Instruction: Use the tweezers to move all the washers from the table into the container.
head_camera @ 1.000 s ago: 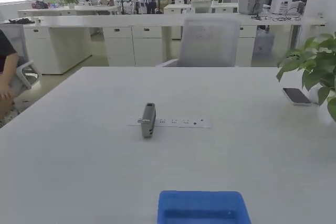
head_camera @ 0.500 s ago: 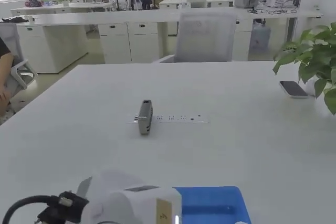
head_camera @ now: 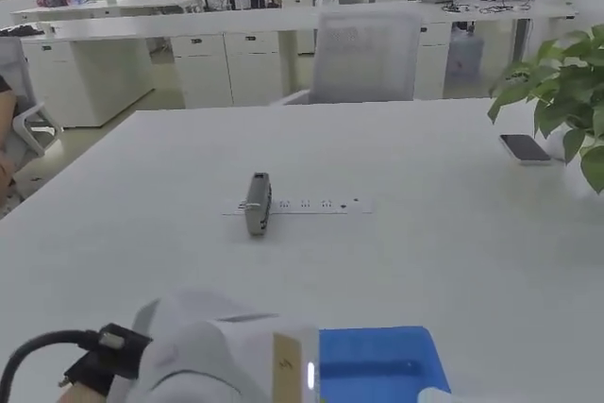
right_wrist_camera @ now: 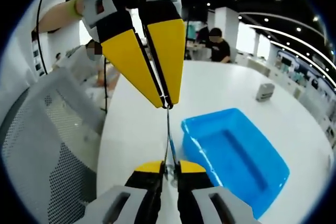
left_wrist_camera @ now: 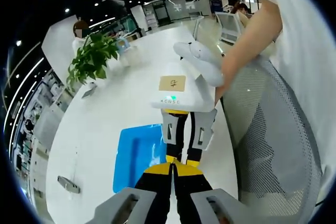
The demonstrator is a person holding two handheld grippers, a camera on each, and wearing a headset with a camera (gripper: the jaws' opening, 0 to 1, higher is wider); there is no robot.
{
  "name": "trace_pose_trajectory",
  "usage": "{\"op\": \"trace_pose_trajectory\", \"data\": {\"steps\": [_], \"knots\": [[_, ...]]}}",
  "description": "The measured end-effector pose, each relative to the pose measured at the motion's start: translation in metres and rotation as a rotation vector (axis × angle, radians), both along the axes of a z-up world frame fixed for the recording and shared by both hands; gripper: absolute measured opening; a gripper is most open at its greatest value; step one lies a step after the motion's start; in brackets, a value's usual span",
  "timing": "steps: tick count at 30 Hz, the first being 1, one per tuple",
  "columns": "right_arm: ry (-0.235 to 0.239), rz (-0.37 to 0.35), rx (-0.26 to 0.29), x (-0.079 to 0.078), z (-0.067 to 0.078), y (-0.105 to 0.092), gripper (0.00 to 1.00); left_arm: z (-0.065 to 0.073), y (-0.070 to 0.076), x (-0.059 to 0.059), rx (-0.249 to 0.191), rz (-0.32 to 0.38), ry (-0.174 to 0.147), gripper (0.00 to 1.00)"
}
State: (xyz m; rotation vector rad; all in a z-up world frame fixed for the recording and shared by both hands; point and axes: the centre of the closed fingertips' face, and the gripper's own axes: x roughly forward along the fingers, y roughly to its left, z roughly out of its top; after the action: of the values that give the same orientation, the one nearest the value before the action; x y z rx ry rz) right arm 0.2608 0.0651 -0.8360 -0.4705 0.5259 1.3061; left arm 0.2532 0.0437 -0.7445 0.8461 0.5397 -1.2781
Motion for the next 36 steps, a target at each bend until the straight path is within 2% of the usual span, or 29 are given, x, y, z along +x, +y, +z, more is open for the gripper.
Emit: {"op": "trace_pose_trajectory", "data": {"steps": [3, 6, 7, 8, 12, 15, 17, 19, 20, 21, 22, 24, 25, 26, 29, 30, 33, 34, 35, 36], "knots": [[0.015, -0.01, 0.014, 0.001, 0.002, -0.001, 0.06, 0.0, -0.001, 0.0, -0.002, 0.0, 0.003, 0.0], [0.016, -0.01, -0.005, 0.002, -0.005, -0.002, 0.07, -0.006, 0.0, 0.001, 0.014, -0.003, 0.01, 0.0], [0.022, -0.013, -0.001, 0.002, -0.005, -0.002, 0.06, -0.004, -0.001, 0.002, -0.001, -0.004, 0.009, 0.0], [0.027, -0.018, 0.003, 0.002, -0.004, -0.003, 0.07, -0.004, -0.001, 0.002, -0.005, 0.006, 0.022, 0.0], [0.053, -0.025, 0.007, 0.002, -0.003, -0.003, 0.1, -0.004, -0.001, 0.004, -0.002, 0.004, 0.027, 0.0], [0.081, -0.025, 0.055, -0.001, 0.013, 0.002, 0.16, -0.003, -0.003, 0.004, -0.002, -0.001, 0.042, 0.0], [0.092, -0.032, 0.078, -0.001, 0.023, 0.003, 0.15, -0.003, -0.004, 0.004, -0.005, -0.003, 0.051, 0.0], [0.098, -0.042, 0.076, 0.001, 0.025, 0.003, 0.1, -0.004, -0.007, 0.004, -0.022, 0.003, 0.084, 0.0], [0.101, -0.069, 0.037, 0.005, 0.018, -0.002, 0.04, -0.005, -0.008, 0.003, -0.034, 0.015, 0.106, 0.0], [0.159, -0.049, -0.004, -0.005, 0.012, -0.007, 0.03, -0.005, -0.01, 0.003, -0.065, 0.053, 0.139, 0.0], [0.18, -0.082, 0.025, -0.001, 0.014, -0.002, 0.03, -0.008, -0.011, -0.001, -0.1, 0.073, 0.201, 0.0], [0.227, -0.136, 0.01, 0.009, 0.012, -0.009, 0.02, -0.009, -0.008, 0.004, -0.176, 0.158, 0.237, 0.0], [0.237, -0.154, 0.019, 0.012, 0.012, -0.01, 0.02, -0.009, -0.006, 0.005, -0.207, 0.187, 0.246, 0.0], [0.261, -0.17, 0.03, 0.012, 0.013, -0.01, 0.02, -0.006, -0.001, 0.006, -0.262, 0.243, 0.259, 0.0], [0.254, -0.171, 0.056, 0.012, 0.013, -0.01, 0.02, 0.0, 0.01, 0.006, -0.365, 0.346, 0.273, 0.01], [0.239, -0.16, 0.073, 0.01, 0.014, -0.009, 0.02, 0.001, 0.017, 0.004, -0.405, 0.402, 0.277, 0.05], [0.264, -0.209, 0.123, 0.018, 0.013, -0.01, 0.02, 0.001, 0.032, -0.004, -0.494, 0.517, 0.282, 0.17], [0.285, -0.238, 0.146, 0.021, 0.013, -0.01, 0.02, 0.0, 0.037, -0.009, -0.54, 0.569, 0.289, 0.21], [0.327, -0.261, 0.196, 0.021, 0.016, -0.008, 0.02, 0.001, 0.039, -0.012, -0.579, 0.597, 0.302, 0.25], [0.364, -0.281, 0.212, 0.02, 0.015, -0.008, 0.02, 0.004, 0.039, -0.02, -0.641, 0.627, 0.326, 0.3]]}}
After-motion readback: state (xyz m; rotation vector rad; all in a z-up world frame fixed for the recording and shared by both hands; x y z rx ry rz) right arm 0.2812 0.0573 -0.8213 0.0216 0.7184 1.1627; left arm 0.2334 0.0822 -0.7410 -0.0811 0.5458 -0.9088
